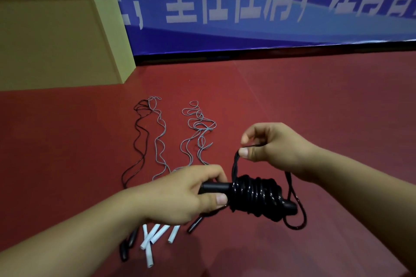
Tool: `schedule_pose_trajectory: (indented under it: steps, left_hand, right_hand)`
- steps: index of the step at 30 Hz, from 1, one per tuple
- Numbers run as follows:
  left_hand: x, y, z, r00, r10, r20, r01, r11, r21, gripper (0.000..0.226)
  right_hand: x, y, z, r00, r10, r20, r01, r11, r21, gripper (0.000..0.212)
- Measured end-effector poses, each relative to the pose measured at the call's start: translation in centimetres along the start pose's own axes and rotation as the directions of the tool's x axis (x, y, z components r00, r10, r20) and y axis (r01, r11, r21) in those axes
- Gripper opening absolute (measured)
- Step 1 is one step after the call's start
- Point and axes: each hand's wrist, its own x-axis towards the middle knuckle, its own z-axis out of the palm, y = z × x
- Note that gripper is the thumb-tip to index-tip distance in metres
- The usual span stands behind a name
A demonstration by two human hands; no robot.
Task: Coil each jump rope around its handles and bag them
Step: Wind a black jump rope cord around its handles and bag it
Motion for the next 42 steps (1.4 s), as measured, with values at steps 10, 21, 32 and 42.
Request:
schedule_pose_trajectory:
  steps: [10, 21, 32, 42]
  left_hand:
    - [-0.2, 0.3, -0.3, 0.990, -0.002, -0.140, -0.074, 0.840, -0.538, 0.038]
    - [0.9, -1.4, -0.3, 0.776, -0.287, -0.561, 0.097, 0.934, -0.345, 0.016]
    - [1.2, -3.4, -1.5, 0.680, -0.328, -0.656, 0.339, 0.934, -0.115, 0.021]
    - [1.2, -4.1, -1.9, 0.677, -0.250, -0.692, 0.421, 0.903, 0.086, 0.023]
  right_hand:
    - [-0.7, 0.0, 0.5, 0.967, -0.177, 0.184, 0.187, 0.982, -0.037, 0.023]
    - [-0.9, -0.3, 4.9, 0.968, -0.076, 0.238, 0.166, 0.907, -0.388, 0.016]
    - [-1.6, -1.2, 5.1, 0.969, 0.075, 0.236, 0.013, 0.937, -0.348, 0.030]
    - [-2.2, -2.3, 3.5, 0.982, 0.031, 0.186, 0.088, 0.796, -0.599, 0.054]
